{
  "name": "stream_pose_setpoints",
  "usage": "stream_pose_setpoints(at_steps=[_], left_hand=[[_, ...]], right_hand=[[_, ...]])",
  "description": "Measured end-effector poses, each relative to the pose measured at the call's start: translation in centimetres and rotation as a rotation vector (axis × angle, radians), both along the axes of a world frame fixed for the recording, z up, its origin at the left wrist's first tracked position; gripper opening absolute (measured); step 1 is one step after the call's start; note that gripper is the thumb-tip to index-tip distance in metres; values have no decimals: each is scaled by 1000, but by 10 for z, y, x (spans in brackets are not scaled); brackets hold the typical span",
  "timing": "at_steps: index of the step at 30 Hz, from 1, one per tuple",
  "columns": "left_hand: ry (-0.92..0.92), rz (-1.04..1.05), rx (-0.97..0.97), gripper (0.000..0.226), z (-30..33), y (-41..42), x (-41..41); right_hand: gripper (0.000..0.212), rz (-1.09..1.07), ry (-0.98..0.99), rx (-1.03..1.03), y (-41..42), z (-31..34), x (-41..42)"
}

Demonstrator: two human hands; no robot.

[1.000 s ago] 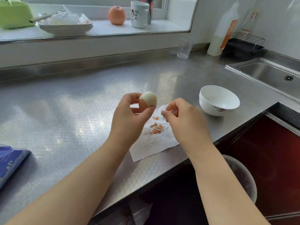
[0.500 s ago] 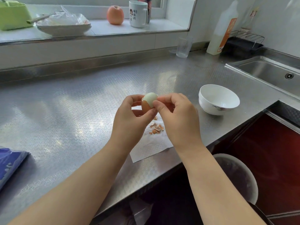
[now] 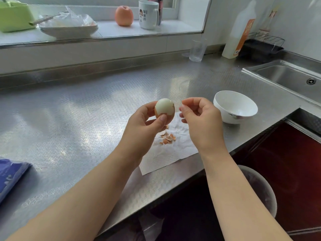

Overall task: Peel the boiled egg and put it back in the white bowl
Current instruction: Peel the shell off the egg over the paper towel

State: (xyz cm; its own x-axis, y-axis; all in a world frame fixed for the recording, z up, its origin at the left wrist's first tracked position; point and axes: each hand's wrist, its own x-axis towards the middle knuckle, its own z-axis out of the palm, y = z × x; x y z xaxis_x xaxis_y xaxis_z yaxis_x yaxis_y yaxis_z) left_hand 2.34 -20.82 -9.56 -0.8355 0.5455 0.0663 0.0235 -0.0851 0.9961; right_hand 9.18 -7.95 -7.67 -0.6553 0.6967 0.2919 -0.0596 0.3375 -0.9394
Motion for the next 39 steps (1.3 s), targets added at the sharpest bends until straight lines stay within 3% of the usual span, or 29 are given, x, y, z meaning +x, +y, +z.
stream_pose_setpoints(at_steps=[8,27,35,39], left_hand=[[42,-13,-3,34,0,1,2],[38,10,19,32,2,2,3],[77,19,17,32,1,0,1],[77,18,28,33,0,1,1]], right_hand=[[22,94,-69,65,-2,2,-1],[13,-48,-25,349,-8,-5,-1],[12,33,30,145,-11,-3,1],[9,8,31,154,-11,-4,0]])
